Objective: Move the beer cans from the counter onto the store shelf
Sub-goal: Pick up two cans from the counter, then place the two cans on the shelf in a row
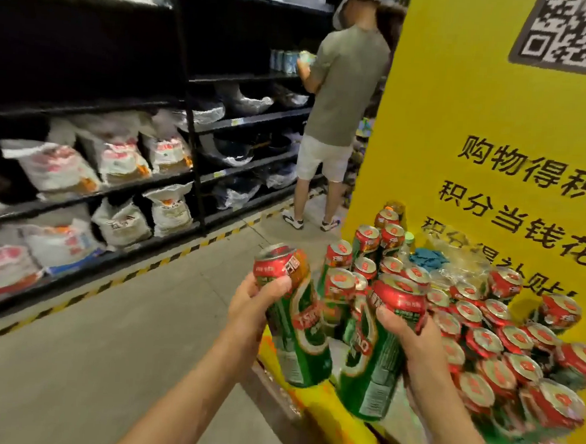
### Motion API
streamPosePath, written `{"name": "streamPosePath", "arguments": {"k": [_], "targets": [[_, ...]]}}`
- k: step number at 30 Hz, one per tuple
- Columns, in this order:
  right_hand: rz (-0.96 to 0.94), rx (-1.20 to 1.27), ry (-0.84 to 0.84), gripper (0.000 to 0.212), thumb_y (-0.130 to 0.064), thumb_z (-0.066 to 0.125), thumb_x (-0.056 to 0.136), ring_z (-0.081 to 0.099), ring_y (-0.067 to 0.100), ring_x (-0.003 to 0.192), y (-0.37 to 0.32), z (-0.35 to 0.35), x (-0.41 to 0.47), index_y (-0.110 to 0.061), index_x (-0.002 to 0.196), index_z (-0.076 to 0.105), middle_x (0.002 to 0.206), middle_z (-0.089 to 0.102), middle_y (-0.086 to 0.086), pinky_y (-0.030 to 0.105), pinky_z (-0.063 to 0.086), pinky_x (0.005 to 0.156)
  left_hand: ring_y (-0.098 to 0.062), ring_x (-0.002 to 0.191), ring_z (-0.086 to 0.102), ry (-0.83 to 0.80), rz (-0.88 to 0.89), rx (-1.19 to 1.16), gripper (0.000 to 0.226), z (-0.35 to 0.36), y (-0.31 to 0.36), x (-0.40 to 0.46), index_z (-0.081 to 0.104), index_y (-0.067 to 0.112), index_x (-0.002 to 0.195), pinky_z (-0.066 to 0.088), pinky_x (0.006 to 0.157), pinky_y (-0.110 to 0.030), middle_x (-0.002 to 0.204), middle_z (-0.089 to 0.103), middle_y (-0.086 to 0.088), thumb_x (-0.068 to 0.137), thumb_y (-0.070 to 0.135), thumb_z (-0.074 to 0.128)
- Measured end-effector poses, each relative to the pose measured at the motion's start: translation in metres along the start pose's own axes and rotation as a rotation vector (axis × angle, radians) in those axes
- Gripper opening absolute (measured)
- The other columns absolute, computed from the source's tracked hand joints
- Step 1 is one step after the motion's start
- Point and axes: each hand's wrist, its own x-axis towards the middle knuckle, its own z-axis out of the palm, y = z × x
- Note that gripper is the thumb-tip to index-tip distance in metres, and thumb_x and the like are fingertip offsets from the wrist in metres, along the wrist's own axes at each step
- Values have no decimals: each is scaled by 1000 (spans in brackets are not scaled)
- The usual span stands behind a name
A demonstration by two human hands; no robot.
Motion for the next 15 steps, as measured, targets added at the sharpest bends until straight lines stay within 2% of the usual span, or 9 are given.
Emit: {"name": "streamPosePath", "arguments": {"k": [2, 4, 6, 9, 12, 15], "targets": [[-24, 40, -130, 74, -47, 83, 41, 70, 28, 81, -5, 54, 8, -16, 106, 63, 90, 73, 8, 38, 56, 70, -23, 81, 69, 66, 24, -11, 74, -42, 30, -7, 60, 12, 113, 56, 64, -29, 91, 71, -9, 48, 47, 69], [-36, 95, -240, 55, -42, 81, 43, 69, 27, 71, -5, 108, 11, -20, 91, 68, 79, 71, 8, 36, 57, 62, -22, 78, 69, 138, 52, 8, 76, -86, 55, -15, 59, 11, 114, 55, 61, -29, 92, 71, -11, 49, 49, 68], [-12, 133, -340, 54, -43, 83, 40, 68, 26, 68, 0, 161, 13, -20, 87, 69, 77, 70, 8, 35, 57, 59, -20, 77, 70, 225, 85, 30, 73, -128, 76, -25, 60, 13, 111, 55, 60, -27, 89, 73, -8, 49, 50, 68], [37, 147, -465, 59, -39, 78, 41, 68, 20, 67, 9, 234, 14, -14, 93, 64, 74, 70, 4, 27, 54, 56, -17, 74, 70, 371, 137, 50, 64, -185, 99, -41, 60, 19, 104, 54, 59, -26, 82, 73, -2, 48, 49, 69], [68, 98, -582, 60, -42, 76, 42, 69, 23, 74, 17, 298, 19, -17, 95, 65, 80, 72, 5, 30, 54, 62, -18, 77, 71, 517, 173, 82, 60, -234, 117, -49, 61, 21, 105, 54, 60, -24, 86, 74, -2, 51, 46, 73], [91, 58, -685, 63, -44, 76, 42, 70, 22, 77, 26, 356, 30, -18, 98, 64, 83, 72, 5, 30, 53, 65, -15, 78, 71, 698, 223, 104, 50, -279, 131, -46, 62, 24, 103, 53, 60, -23, 88, 74, 0, 58, 35, 78]]}}
